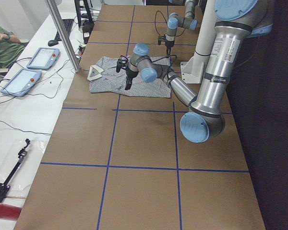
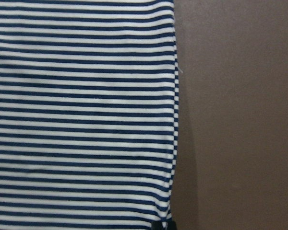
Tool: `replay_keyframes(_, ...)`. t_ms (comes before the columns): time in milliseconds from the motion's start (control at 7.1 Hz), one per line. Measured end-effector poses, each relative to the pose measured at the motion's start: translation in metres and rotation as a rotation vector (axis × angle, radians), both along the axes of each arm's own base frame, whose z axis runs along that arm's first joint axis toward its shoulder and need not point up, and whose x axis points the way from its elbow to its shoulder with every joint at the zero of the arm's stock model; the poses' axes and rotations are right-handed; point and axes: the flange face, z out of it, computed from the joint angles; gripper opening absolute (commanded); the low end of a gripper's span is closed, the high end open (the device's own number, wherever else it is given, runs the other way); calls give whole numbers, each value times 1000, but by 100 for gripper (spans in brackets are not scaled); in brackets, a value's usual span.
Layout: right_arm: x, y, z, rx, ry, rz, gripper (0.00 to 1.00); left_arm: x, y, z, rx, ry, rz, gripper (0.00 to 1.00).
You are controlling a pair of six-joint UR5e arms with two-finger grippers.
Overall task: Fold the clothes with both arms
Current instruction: 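Move both grippers down to the shirt hem corners nearest the robot, then grasp the hem corners with both grippers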
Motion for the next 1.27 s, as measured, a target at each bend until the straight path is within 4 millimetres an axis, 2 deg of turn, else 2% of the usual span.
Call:
replay_keyframes(141, 5, 0, -7, 4, -17, 2, 0, -2, 7, 10, -48, 9, -24, 100)
replay_keyframes(282, 9, 0, -13, 7, -31, 4, 0, -2, 26, 23, -120, 28, -51, 100)
replay_keyframes(422, 12, -1, -17, 9, -40, 7, 0, 7, 56, 31, -191, 47, -66, 100)
replay_keyframes(563, 15, -1, -21, 11, -48, 9, 0, 27, 92, 38, -259, 56, -82, 100)
replay_keyframes(845, 19, -5, -27, 16, -61, 18, 0, 78, 157, 45, -368, 65, -122, 99)
replay_keyframes(985, 21, -8, -28, 17, -63, 22, 0, 100, 180, 45, -404, 71, -135, 99)
replay_keyframes(1267, 22, -11, -28, 20, -64, 25, 0, 131, 209, 43, -440, 76, -137, 98)
